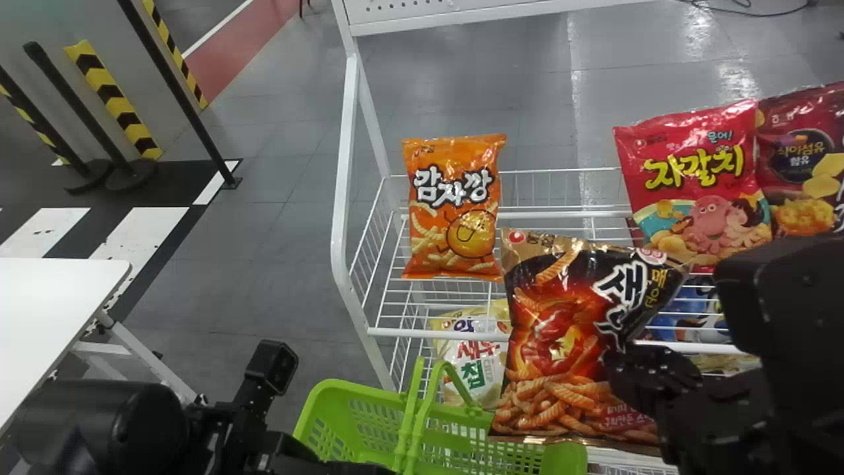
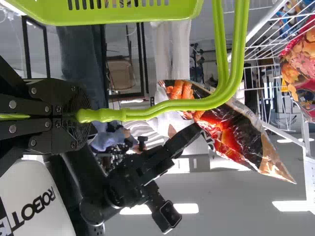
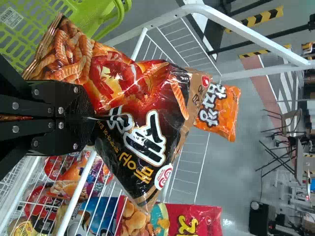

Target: Hold basket handle with left hand then pick spicy shrimp crackers with right hand and place into basket

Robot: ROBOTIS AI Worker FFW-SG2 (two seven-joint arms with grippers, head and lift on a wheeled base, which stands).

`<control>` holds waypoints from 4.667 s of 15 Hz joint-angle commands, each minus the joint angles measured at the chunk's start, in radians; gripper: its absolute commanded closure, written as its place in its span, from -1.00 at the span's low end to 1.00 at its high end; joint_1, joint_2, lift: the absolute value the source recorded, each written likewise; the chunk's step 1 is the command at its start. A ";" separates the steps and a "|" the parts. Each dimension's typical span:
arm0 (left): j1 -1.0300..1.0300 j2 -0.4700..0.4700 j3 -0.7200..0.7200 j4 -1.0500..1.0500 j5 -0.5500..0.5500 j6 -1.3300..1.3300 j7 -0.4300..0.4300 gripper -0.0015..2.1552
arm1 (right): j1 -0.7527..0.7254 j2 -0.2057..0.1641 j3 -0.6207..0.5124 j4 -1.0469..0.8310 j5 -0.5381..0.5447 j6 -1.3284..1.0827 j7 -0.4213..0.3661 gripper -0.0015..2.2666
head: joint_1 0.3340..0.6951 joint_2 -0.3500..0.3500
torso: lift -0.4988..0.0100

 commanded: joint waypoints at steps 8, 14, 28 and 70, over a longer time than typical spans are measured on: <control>-0.014 -0.015 0.023 0.011 0.002 0.001 0.000 0.98 | 0.093 -0.035 0.090 0.012 0.024 0.002 0.011 0.98 | 1.00 0.97 | 0.93; -0.017 -0.018 0.023 0.028 0.007 0.001 -0.003 0.98 | 0.112 -0.044 0.164 0.118 0.024 0.002 0.011 0.97 | 1.00 1.00 | 0.93; -0.002 -0.018 0.034 0.026 0.008 0.001 -0.014 0.98 | 0.112 -0.044 0.129 0.141 0.035 0.002 -0.008 -0.95 | 1.00 1.00 | 0.93; 0.021 -0.026 0.038 0.032 0.005 0.001 -0.012 0.98 | 0.262 0.011 -0.506 0.995 -0.223 -1.740 0.071 -0.95 | 1.00 -0.07 | 0.93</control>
